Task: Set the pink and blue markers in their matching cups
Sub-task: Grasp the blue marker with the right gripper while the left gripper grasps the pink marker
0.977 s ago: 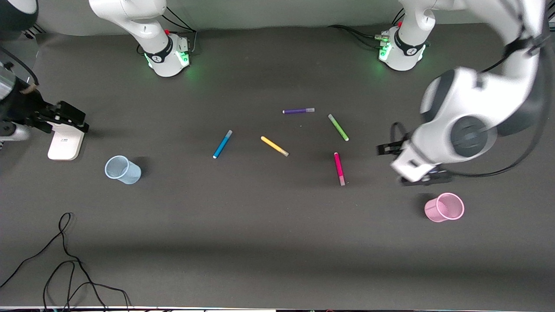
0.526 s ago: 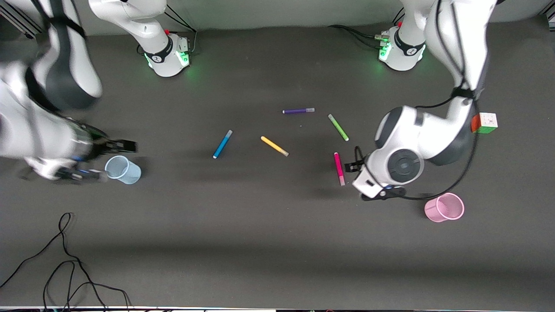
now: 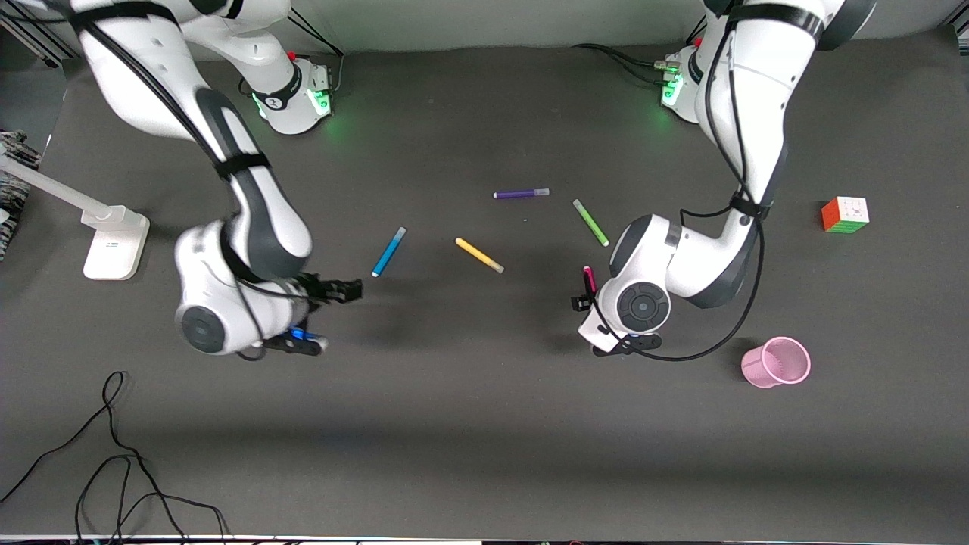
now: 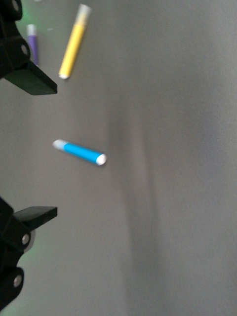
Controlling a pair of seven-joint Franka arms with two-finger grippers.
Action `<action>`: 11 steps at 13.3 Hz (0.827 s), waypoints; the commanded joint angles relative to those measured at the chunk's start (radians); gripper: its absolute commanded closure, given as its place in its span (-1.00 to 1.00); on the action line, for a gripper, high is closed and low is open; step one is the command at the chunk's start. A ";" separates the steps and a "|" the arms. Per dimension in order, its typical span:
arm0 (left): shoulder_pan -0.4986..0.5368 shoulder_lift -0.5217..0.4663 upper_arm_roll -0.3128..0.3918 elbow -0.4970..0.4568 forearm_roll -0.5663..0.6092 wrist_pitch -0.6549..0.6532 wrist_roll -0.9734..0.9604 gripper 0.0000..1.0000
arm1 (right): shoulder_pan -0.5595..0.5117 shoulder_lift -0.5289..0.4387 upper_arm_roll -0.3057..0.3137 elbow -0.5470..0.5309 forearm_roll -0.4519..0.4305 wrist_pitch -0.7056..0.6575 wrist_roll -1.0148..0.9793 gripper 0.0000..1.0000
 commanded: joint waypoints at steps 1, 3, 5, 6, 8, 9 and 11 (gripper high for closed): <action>-0.012 -0.010 0.007 -0.060 -0.011 0.077 -0.015 -0.87 | 0.033 0.089 -0.011 0.037 0.032 0.013 0.151 -1.00; -0.012 -0.008 0.001 -0.090 -0.011 0.118 -0.015 -0.79 | 0.010 0.142 -0.018 0.028 0.107 0.016 0.160 -1.00; -0.012 -0.004 -0.004 -0.115 -0.014 0.138 -0.017 -0.78 | 0.009 0.162 -0.037 -0.022 0.171 0.056 0.163 -1.00; -0.010 -0.005 -0.005 -0.124 -0.014 0.140 -0.017 -0.72 | 0.010 0.158 -0.037 -0.059 0.187 0.090 0.163 -1.00; -0.010 -0.007 -0.015 -0.130 -0.014 0.139 -0.018 -0.46 | 0.010 0.158 -0.037 -0.073 0.196 0.099 0.162 -0.99; -0.010 -0.007 -0.015 -0.130 -0.014 0.140 -0.023 -0.28 | 0.012 0.156 -0.037 -0.082 0.196 0.099 0.159 -0.99; -0.012 -0.007 -0.024 -0.129 -0.014 0.140 -0.056 0.05 | 0.010 0.146 -0.037 -0.099 0.196 0.098 0.148 -0.99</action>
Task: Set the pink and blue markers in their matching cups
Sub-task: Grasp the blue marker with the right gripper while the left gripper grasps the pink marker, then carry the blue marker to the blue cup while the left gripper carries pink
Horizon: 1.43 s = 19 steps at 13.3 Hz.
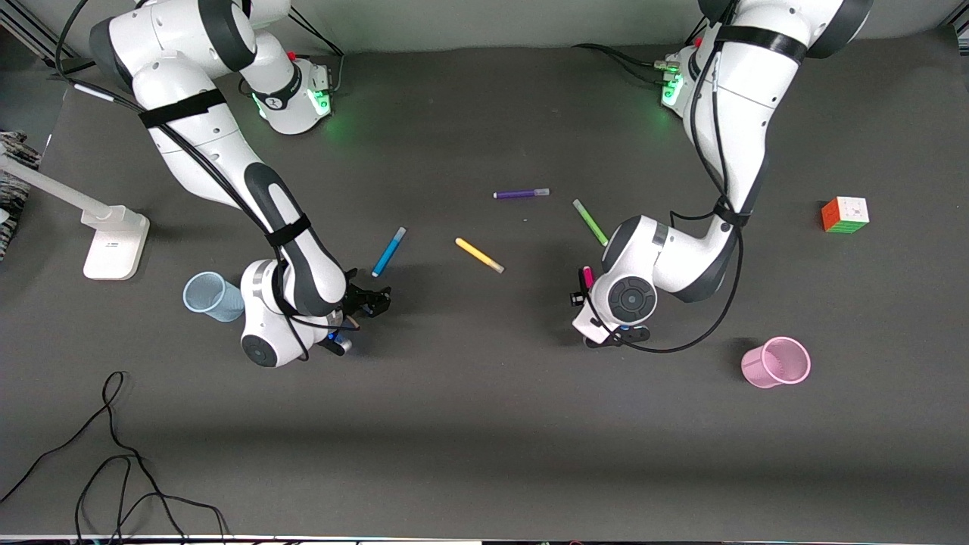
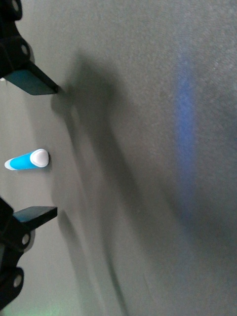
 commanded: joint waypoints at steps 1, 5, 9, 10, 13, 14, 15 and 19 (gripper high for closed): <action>-0.010 -0.017 -0.010 -0.022 -0.012 0.014 -0.045 0.07 | 0.006 -0.045 0.000 -0.058 0.021 0.014 0.012 -0.98; -0.008 -0.023 -0.010 -0.028 -0.012 0.011 -0.045 1.00 | 0.009 -0.096 0.000 -0.124 0.021 0.017 0.007 -0.75; -0.001 -0.060 -0.010 -0.021 -0.011 -0.045 -0.045 1.00 | 0.014 -0.097 0.001 -0.148 0.022 0.079 -0.005 -0.33; 0.005 -0.083 -0.010 -0.004 -0.009 -0.094 -0.043 1.00 | 0.014 -0.091 0.001 -0.151 0.024 0.095 -0.022 -0.31; 0.048 -0.123 -0.001 0.131 0.002 -0.345 -0.025 1.00 | 0.008 -0.085 0.000 -0.151 0.051 0.098 -0.025 -0.22; 0.076 -0.124 -0.003 0.198 0.003 -0.447 -0.007 1.00 | 0.009 -0.087 0.000 -0.151 0.055 0.098 -0.025 -0.14; 0.099 -0.124 -0.001 0.258 0.006 -0.534 0.045 1.00 | 0.008 -0.087 0.001 -0.151 0.055 0.098 -0.027 -0.06; 0.218 -0.110 -0.001 0.465 0.066 -0.811 0.255 1.00 | 0.009 -0.088 0.000 -0.151 0.079 0.093 -0.039 0.15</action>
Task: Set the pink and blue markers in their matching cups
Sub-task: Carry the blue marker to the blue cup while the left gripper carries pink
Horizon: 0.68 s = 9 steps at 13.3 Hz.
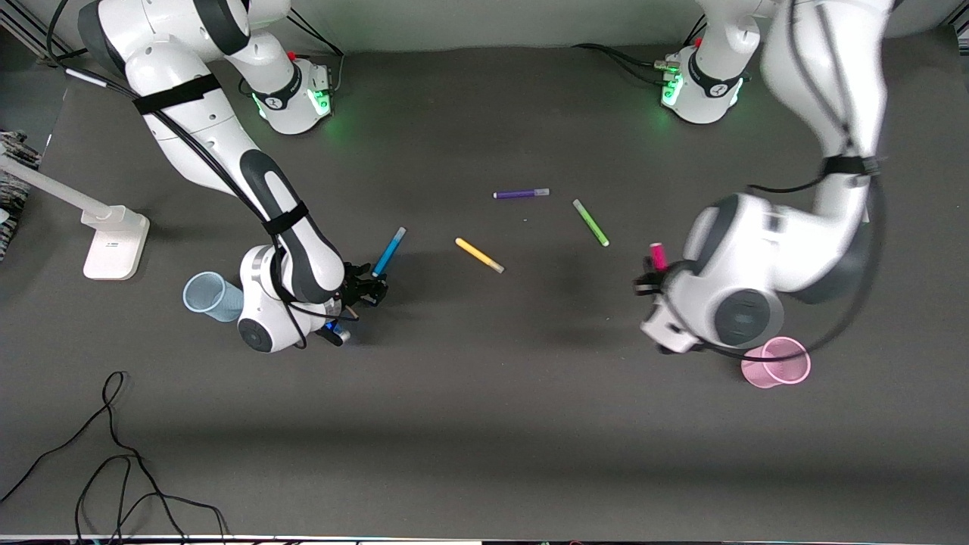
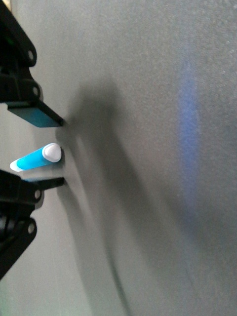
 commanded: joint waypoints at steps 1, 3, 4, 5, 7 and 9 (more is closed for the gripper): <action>0.058 0.030 -0.004 0.137 0.083 -0.151 0.182 1.00 | 0.006 -0.019 -0.003 -0.033 0.031 0.016 -0.030 0.16; 0.112 0.032 -0.004 0.182 0.186 -0.184 0.366 1.00 | 0.006 -0.019 -0.003 -0.033 0.031 0.012 -0.030 0.27; 0.127 0.038 -0.004 0.191 0.244 -0.182 0.476 1.00 | 0.006 -0.022 -0.003 -0.031 0.031 0.011 -0.030 0.32; 0.150 0.044 0.002 0.194 0.290 -0.165 0.582 1.00 | 0.007 -0.023 -0.003 -0.031 0.031 0.008 -0.030 0.42; 0.201 0.087 0.014 0.214 0.342 -0.135 0.779 1.00 | 0.007 -0.026 -0.003 -0.031 0.031 0.006 -0.030 0.63; 0.202 0.124 0.019 0.214 0.427 -0.075 0.914 1.00 | 0.006 -0.028 -0.004 -0.028 0.031 -0.009 -0.031 0.86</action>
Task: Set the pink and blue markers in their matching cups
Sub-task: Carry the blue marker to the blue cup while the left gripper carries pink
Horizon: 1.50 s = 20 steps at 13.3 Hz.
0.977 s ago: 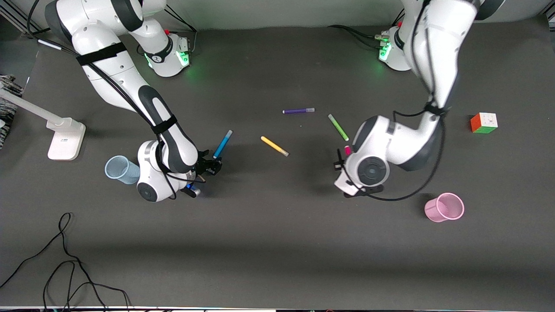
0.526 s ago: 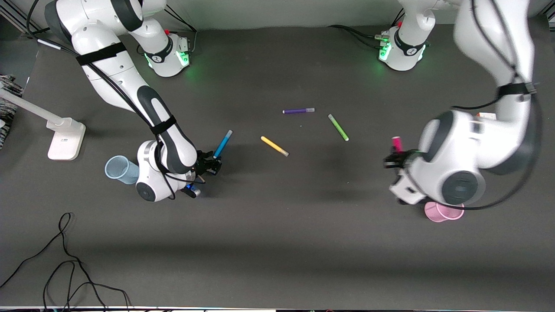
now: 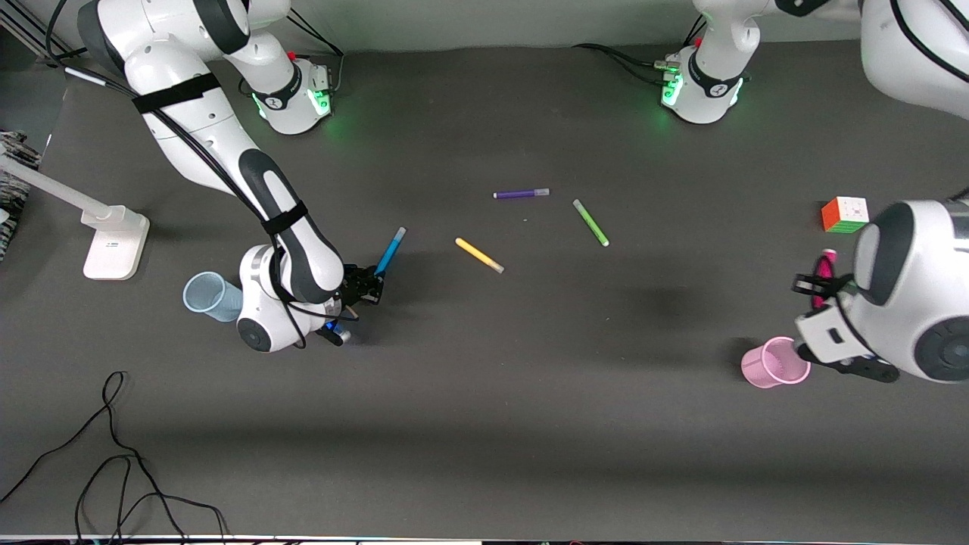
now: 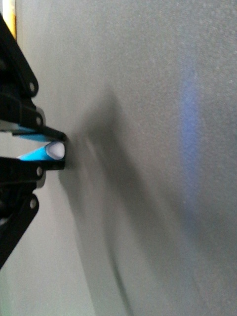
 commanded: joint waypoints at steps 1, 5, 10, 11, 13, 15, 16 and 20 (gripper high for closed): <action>-0.007 0.087 -0.002 0.043 0.095 0.043 0.128 1.00 | 0.004 -0.025 -0.005 -0.023 0.022 -0.022 -0.033 0.97; -0.050 0.149 -0.002 0.011 0.242 0.175 0.303 1.00 | -0.024 -0.037 -0.020 0.060 0.008 -0.150 -0.038 1.00; -0.039 0.155 -0.002 -0.072 0.241 0.315 0.376 1.00 | -0.024 -0.182 -0.064 0.140 -0.231 -0.254 -0.059 1.00; -0.034 0.156 -0.002 -0.087 0.238 0.324 0.375 1.00 | -0.023 -0.227 -0.083 0.134 -0.273 -0.254 -0.114 1.00; -0.034 0.161 -0.002 -0.093 0.239 0.317 0.375 1.00 | -0.021 -0.320 -0.137 0.114 -0.320 -0.251 -0.243 1.00; -0.034 0.176 -0.002 -0.095 0.235 0.315 0.370 1.00 | -0.019 -0.426 -0.195 0.032 -0.359 -0.196 -0.392 1.00; -0.034 0.181 -0.002 -0.096 0.233 0.314 0.359 1.00 | -0.019 -0.480 -0.209 -0.019 -0.412 -0.150 -0.458 1.00; -0.039 0.199 -0.002 -0.101 0.230 0.315 0.310 0.46 | -0.019 -0.669 -0.267 -0.235 -0.587 0.095 -0.649 1.00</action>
